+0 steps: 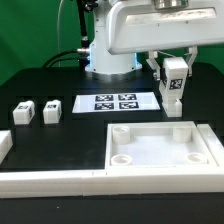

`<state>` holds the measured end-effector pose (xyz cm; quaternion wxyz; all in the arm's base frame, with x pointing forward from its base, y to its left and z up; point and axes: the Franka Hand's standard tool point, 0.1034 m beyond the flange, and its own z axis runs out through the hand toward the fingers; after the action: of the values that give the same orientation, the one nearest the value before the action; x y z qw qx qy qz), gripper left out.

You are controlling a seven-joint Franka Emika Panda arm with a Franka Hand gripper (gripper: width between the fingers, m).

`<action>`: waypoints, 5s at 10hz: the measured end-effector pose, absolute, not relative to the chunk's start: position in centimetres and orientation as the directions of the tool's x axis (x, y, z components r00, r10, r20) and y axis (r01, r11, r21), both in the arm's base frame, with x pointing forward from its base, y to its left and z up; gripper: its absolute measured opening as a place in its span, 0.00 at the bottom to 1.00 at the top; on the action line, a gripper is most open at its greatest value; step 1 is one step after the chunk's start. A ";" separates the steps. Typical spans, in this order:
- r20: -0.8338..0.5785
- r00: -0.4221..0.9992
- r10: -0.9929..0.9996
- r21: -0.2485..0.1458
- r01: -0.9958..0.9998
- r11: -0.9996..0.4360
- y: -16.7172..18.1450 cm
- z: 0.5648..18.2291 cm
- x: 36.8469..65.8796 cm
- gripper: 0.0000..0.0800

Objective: Assemble one leg

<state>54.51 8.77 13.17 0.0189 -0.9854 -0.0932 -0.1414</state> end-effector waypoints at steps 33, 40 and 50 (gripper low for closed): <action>0.515 0.811 0.279 0.047 0.298 -0.953 11.5 8.7 63.0 0.36; 0.541 0.795 0.274 0.055 0.291 -0.955 11.1 8.7 62.4 0.36; 0.567 0.777 0.272 0.061 0.290 -0.955 11.1 8.4 61.5 0.36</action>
Offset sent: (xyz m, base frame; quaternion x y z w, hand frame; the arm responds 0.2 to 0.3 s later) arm 0.0000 0.0000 0.0000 0.0000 0.0899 0.0000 0.9960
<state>61.52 11.15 8.35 0.0150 -0.9426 -0.1490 -0.2986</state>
